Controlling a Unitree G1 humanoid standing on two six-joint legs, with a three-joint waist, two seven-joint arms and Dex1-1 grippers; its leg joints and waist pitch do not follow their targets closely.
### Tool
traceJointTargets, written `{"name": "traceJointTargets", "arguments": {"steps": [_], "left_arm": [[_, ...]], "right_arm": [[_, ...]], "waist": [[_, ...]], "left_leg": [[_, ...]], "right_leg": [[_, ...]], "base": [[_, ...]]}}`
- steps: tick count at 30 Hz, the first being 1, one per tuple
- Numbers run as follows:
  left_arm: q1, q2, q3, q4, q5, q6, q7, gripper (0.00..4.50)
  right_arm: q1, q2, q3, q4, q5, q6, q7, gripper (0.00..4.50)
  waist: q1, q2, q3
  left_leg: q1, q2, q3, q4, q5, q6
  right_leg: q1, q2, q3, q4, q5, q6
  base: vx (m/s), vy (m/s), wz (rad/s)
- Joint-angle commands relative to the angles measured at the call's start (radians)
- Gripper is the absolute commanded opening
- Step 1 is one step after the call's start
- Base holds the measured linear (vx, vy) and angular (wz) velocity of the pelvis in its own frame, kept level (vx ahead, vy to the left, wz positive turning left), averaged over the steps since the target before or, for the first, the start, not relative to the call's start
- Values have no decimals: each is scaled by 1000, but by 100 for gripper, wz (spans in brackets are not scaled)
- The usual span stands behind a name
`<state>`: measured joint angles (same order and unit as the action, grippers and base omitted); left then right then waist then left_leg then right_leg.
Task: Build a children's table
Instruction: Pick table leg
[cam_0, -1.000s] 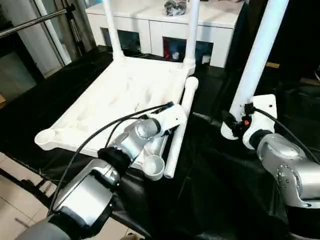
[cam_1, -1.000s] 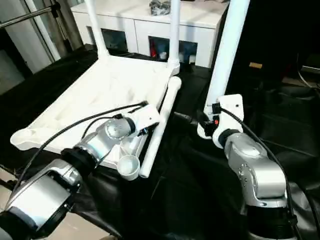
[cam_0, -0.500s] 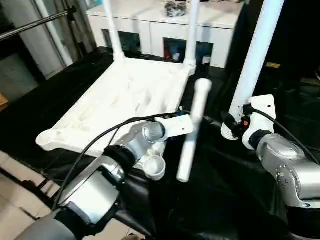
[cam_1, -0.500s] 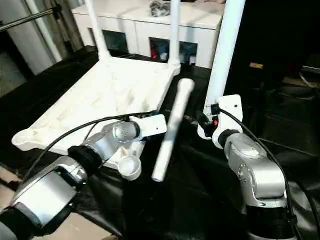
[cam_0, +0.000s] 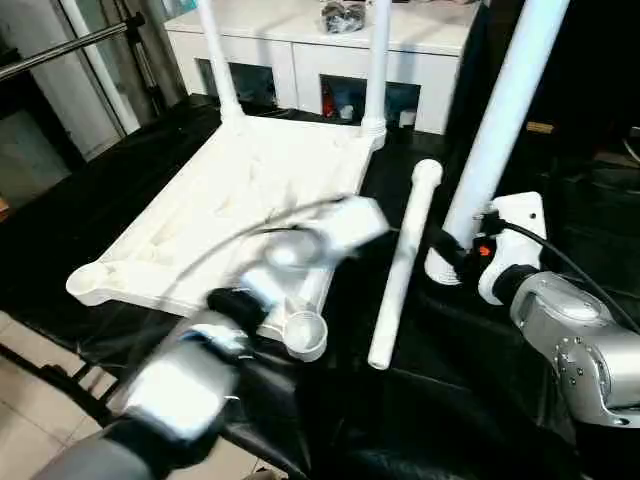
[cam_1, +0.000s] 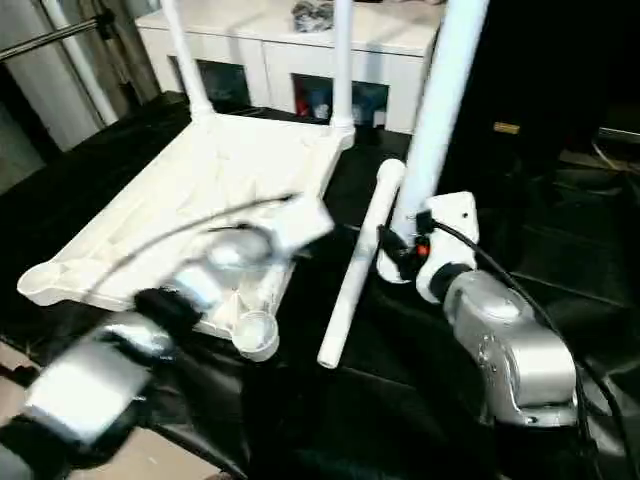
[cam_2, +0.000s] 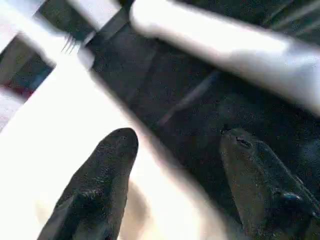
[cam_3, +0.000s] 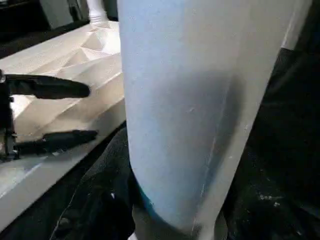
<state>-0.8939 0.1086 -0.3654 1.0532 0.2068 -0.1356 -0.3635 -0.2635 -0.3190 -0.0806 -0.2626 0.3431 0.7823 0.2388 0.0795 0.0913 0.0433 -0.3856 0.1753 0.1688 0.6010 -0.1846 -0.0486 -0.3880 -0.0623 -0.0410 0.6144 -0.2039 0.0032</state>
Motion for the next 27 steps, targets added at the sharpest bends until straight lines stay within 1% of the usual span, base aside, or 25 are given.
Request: {"name": "traceJointTargets", "arguments": {"steps": [1,2,3,4,5,6,7,8,9,10,11,12,14,15,16,17,18,19,20,22,23,24,25,26,27], "left_arm": [[17,26,28,-58,-21,-13,-26,303],[90,89,49,-189,-67,-77,-129,303],[90,89,49,-189,-67,-77,-129,303],[125,117,54,-251,-91,-111,-184,303],[125,117,54,-251,-91,-111,-184,303],[169,151,54,-324,-124,-113,-252,303],[220,192,57,-406,-168,-96,-331,303],[279,250,57,-502,-225,-43,-432,321],[330,308,50,-590,-271,-7,-519,331],[366,354,43,-653,-301,26,-580,331],[392,396,34,-699,-319,52,-631,339],[404,416,30,-718,-323,62,-654,342],[433,467,18,-763,-333,89,-710,369],[439,476,16,-772,-335,90,-720,376],[460,508,8,-802,-339,94,-753,380],[468,520,5,-815,-338,95,-764,389],[480,538,0,-831,-338,96,-780,402],[503,569,-7,-863,-325,82,-802,402],[527,592,-5,-899,-312,74,-810,402],[555,585,30,-929,-304,87,-759,413],[559,583,35,-933,-305,90,-752,413],[580,541,86,-947,-311,121,-651,413],[580,541,86,-947,-311,121,-651,413],[618,447,190,-973,-338,146,-464,413],[618,447,190,-973,-338,146,-464,413]], "right_arm": [[0,11,-5,-12,3,-11,-3,190],[-3,30,-15,-3,8,-39,-6,190],[-3,30,-15,-3,8,-39,-6,190],[-3,38,-19,-1,11,-52,-5,190],[-3,38,-19,-1,11,-52,-5,190],[-2,43,-20,-3,19,-61,2,190],[1,48,-17,-8,28,-70,16,190],[7,49,-10,-15,38,-71,32,190],[13,50,-5,-20,45,-73,43,190],[17,50,-1,-21,49,-74,49,190],[19,50,-1,-16,52,-74,53,190],[19,50,0,-12,52,-76,57,190],[22,50,5,-7,53,-81,67,190],[22,50,6,-7,53,-82,70,190],[24,51,9,-6,53,-86,80,190],[26,51,11,-7,53,-89,85,190],[29,51,15,-9,52,-93,92,190],[36,49,22,-17,55,-98,104,190],[43,47,28,-26,55,-103,112,190],[57,41,44,-43,46,-110,114,190],[59,40,46,-46,44,-112,114,190],[72,37,57,-60,18,-125,94,190],[72,37,57,-60,18,-125,94,190],[95,41,68,-80,-9,-124,62,190],[95,41,68,-80,-9,-124,62,190]], "waist": [[3,-21,-70],[7,-29,-70],[11,-23,-73],[6,-21,-71],[8,-20,-72],[8,-23,-70],[13,-23,-73],[13,-24,-75],[8,-35,-71],[6,-26,-70],[5,-23,-66],[6,-21,-67],[8,-28,-59],[11,-25,-58],[10,-20,-56],[7,-22,-52],[10,-20,-53],[6,-18,-53],[5,-12,-52],[2,-15,-53],[3,-7,-55],[4,12,-56],[-2,1,-53],[3,5,-59],[0,3,-57]], "left_leg": [[16,44,-20,-60,-96,46],[17,47,-21,-62,-95,46],[15,52,-24,-64,-93,46],[17,47,-18,-63,-94,40],[16,49,-19,-63,-93,38],[17,47,-16,-64,-95,35],[15,53,-20,-67,-87,34],[17,54,-19,-66,-79,31],[11,51,-16,-68,-76,39],[11,48,-13,-68,-74,36],[14,47,-11,-69,-100,29],[16,48,-11,-70,-115,20],[26,47,-7,-76,-184,-8],[29,50,-8,-77,-198,-15],[24,51,-12,-83,-214,-29],[24,49,-11,-87,-237,-39],[28,49,-11,-86,-247,-45],[24,49,-14,-89,-253,-51],[23,49,-16,-91,-263,-55],[23,48,-14,-89,-263,-60],[24,48,-14,-87,-255,-64],[25,47,-15,-86,-257,-69],[23,48,-12,-86,-264,-69],[20,43,-14,-80,-239,-62],[16,44,-13,-79,-234,-60]], "right_leg": [[50,-77,39,-69,-54,-228],[49,-80,40,-69,-52,-229],[49,-87,41,-64,-46,-232],[44,-76,38,-64,-40,-225],[44,-80,41,-62,-32,-221],[41,-76,41,-63,-34,-219],[46,-88,42,-54,-22,-222],[41,-85,40,-48,-15,-218],[40,-81,40,-52,-17,-213],[35,-77,40,-50,-26,-205],[28,-76,42,-56,-64,-199],[27,-76,42,-55,-87,-195],[17,-71,44,-68,-182,-179],[16,-75,47,-68,-202,-177],[18,-77,47,-68,-226,-169],[16,-72,46,-71,-254,-155],[14,-74,48,-72,-262,-151],[17,-76,48,-71,-263,-146],[18,-77,48,-71,-269,-138],[19,-74,49,-72,-253,-137],[19,-73,48,-70,-226,-142],[18,-73,47,-66,-212,-148],[19,-69,46,-69,-200,-153],[27,-72,46,-62,-179,-161],[28,-70,44,-63,-161,-166]], "base": [[0,0,0],[0,0,0],[0,0,0],[0,0,0],[0,0,0],[0,0,0],[0,0,0],[0,0,0],[0,0,0],[0,0,0],[0,0,0],[0,0,0],[0,0,0],[0,0,0],[0,0,0],[0,0,0],[0,0,0],[0,0,0],[0,0,0],[0,0,0],[0,0,0],[0,0,0],[0,0,0],[0,0,0],[0,0,0]]}}
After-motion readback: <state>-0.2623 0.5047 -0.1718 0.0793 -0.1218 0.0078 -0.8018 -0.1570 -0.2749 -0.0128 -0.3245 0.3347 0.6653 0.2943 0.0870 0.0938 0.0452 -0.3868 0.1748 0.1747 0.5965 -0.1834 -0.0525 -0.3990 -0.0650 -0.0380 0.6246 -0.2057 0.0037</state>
